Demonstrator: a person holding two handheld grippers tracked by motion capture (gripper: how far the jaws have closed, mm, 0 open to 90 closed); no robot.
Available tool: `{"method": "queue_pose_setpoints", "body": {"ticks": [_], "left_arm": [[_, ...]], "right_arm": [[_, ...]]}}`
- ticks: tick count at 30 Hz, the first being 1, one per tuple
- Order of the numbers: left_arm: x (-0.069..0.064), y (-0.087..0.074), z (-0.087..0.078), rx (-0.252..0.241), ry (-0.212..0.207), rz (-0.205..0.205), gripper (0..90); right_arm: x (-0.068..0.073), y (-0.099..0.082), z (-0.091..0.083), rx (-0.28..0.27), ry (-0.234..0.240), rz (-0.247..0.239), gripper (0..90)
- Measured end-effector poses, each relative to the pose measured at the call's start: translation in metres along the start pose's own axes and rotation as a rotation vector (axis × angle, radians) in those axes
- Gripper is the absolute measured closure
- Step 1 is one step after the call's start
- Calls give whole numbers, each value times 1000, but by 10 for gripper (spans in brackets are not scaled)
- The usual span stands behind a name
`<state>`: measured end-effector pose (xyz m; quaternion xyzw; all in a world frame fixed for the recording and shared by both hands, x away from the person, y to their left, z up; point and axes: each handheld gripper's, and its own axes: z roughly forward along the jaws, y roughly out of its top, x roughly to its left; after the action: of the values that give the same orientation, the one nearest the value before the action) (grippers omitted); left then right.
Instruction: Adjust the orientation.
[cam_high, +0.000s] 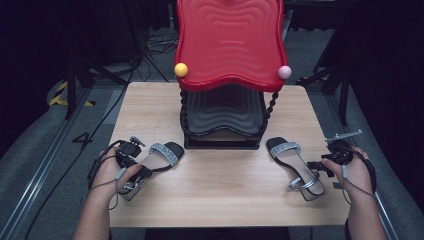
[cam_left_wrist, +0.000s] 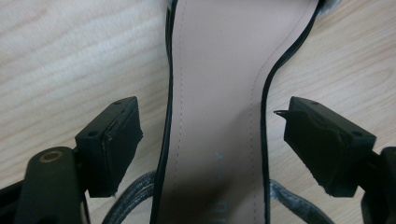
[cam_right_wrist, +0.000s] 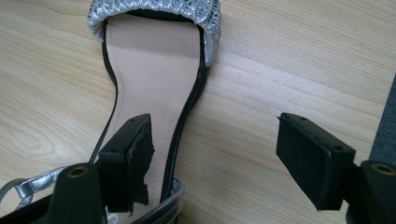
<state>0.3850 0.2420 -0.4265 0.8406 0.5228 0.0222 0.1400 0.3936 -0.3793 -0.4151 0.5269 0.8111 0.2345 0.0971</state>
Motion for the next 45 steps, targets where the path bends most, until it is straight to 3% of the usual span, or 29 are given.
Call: {"method": "queue_pose_setpoints", "body": {"ticks": [6,9,12,16,24,27,37,42,45], "left_arm": [[0,-1,7,55,-3,9,177],[1,-2,10,106,11,20,173],[3,-2,11,115,4,14,171],[1,-1,16,127,-5,36,180],[-6,3,19,167,51,60,235],[-10,5,20,179,97,75,265],[-7,3,17,135,94,31,372],[-5,3,15,98,33,-16,407],[-5,4,14,77,34,-37,421]], "right_arm": [[0,0,0,-2,0,0,279],[0,0,0,-1,1,1,279],[0,0,1,0,1,-1,279],[0,0,2,0,3,-2,279],[1,0,2,4,6,-5,279],[3,1,3,5,12,-9,280],[2,1,5,-2,12,-14,298],[3,-1,5,-40,66,-1,402],[4,-2,4,-87,94,12,410]]}}
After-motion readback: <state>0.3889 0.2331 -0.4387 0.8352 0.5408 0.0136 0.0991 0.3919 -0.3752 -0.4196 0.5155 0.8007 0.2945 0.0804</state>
